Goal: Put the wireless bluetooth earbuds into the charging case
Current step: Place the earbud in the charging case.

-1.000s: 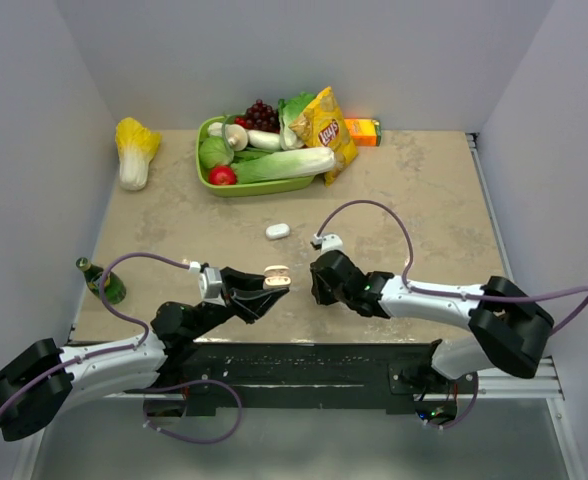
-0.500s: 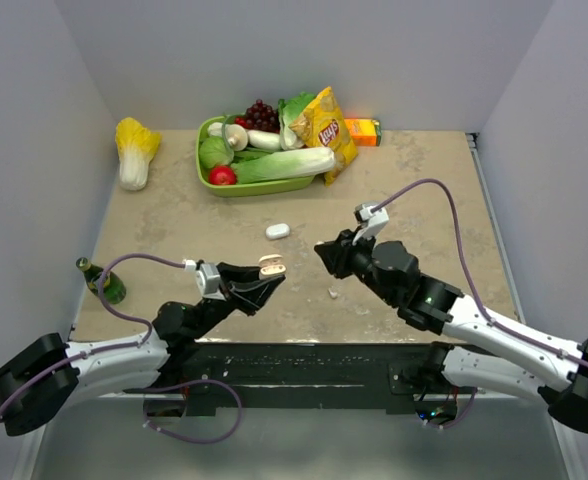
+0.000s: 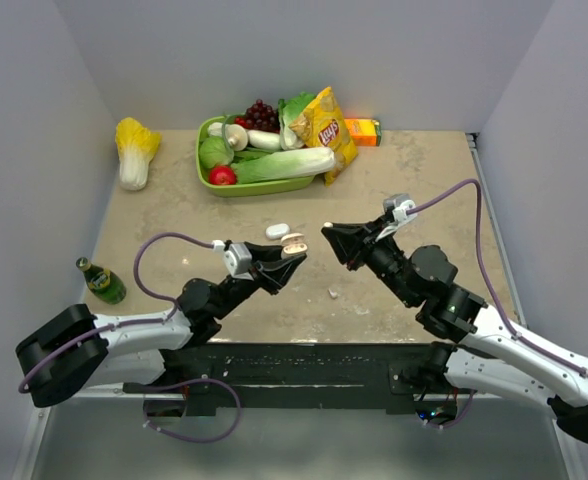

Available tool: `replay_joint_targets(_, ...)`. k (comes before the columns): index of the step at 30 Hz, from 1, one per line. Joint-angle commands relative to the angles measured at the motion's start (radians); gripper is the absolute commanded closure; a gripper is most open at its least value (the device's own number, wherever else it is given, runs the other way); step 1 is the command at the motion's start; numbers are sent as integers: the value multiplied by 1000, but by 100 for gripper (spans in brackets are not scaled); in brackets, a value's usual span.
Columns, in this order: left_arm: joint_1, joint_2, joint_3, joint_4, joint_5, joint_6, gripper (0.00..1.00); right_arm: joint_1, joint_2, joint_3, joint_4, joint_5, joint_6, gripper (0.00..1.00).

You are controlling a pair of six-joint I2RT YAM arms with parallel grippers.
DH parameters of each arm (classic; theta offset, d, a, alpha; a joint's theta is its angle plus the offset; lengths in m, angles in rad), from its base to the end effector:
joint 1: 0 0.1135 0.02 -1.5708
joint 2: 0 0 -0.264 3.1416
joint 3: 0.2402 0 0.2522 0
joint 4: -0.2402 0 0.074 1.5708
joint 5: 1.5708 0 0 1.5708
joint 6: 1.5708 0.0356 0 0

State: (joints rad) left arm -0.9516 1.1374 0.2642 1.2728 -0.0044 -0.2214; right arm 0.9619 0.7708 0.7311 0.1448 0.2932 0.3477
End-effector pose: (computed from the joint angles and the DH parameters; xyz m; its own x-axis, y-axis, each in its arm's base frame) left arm 0.1240 -0.1737 0.2465 0.0420 -0.4373 -0.8984 0.8418 0.4999 -0.2040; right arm 0.1144 0.1461 0.3590 -0.1551 0.3478 -0.9246 -0.6042 0.7071 0.3674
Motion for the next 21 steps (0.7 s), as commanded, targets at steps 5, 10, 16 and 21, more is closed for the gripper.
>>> replay_joint_targets(5, -10, 123, 110, 457, 50, 40, 100, 0, -42, -38, 197, -68, -24, 100)
replay_joint_targets(10, -9, 182, 142, 571, 93, 42, 100, 0, -57, -74, 269, -71, -16, 100)
replay_joint_targets(16, 4, 205, 198, 625, 153, 37, 100, 0, -108, -59, 259, -83, -36, 100)
replay_joint_targets(21, 17, 202, 260, 625, 208, 37, 100, 0, -139, -33, 226, -101, -65, 100)
